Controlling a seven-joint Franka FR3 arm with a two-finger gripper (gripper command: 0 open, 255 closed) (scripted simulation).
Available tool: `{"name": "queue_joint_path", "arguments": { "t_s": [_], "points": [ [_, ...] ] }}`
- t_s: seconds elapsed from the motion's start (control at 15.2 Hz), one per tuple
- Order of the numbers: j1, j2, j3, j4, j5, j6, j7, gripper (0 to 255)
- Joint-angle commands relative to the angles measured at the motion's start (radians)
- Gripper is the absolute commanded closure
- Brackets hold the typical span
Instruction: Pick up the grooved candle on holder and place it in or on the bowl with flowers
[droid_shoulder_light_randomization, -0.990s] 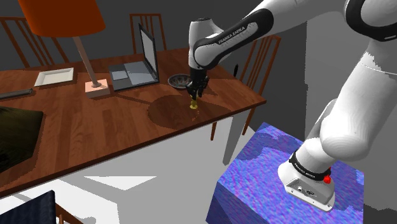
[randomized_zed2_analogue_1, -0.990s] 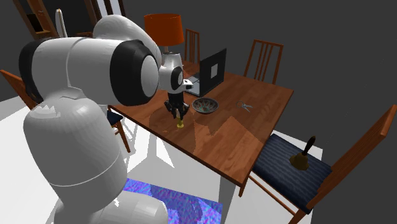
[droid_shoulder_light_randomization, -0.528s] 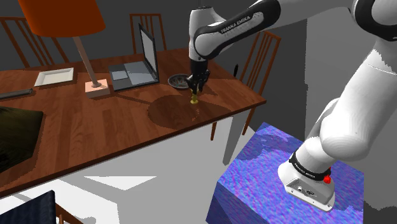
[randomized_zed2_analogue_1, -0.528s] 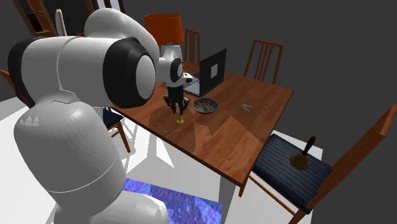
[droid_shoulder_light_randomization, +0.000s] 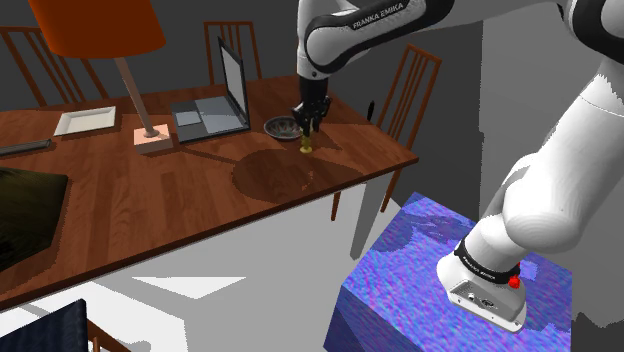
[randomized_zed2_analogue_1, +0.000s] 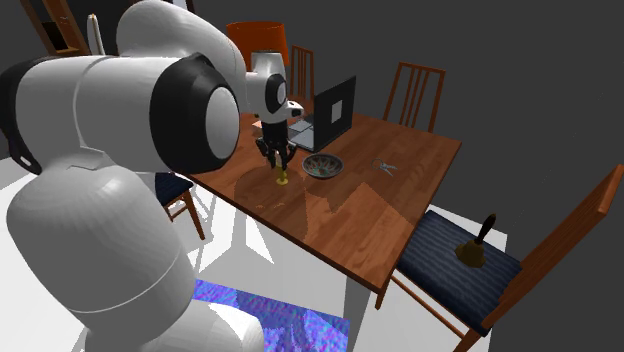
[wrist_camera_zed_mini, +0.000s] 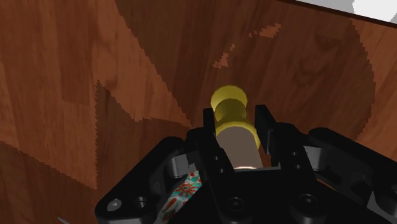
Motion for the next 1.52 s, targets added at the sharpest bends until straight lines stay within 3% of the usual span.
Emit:
{"name": "queue_joint_path", "arguments": {
  "t_s": [0.0,0.4,0.86,1.32,1.39,1.45],
  "points": [
    [0.001,-0.010,0.001,0.016,0.001,-0.027,0.000,255],
    [0.001,-0.029,0.001,0.066,0.002,-0.095,-0.001,255],
    [-0.044,0.212,-0.037,0.404,0.006,-0.191,-0.086,255],
    [-0.095,0.524,-0.058,0.895,0.022,-0.369,-0.158,255],
    [-0.104,0.586,-0.060,0.998,0.024,-0.410,-0.167,255],
    [-0.120,0.720,-0.061,1.229,0.030,-0.507,-0.181,255]
  ]
}}
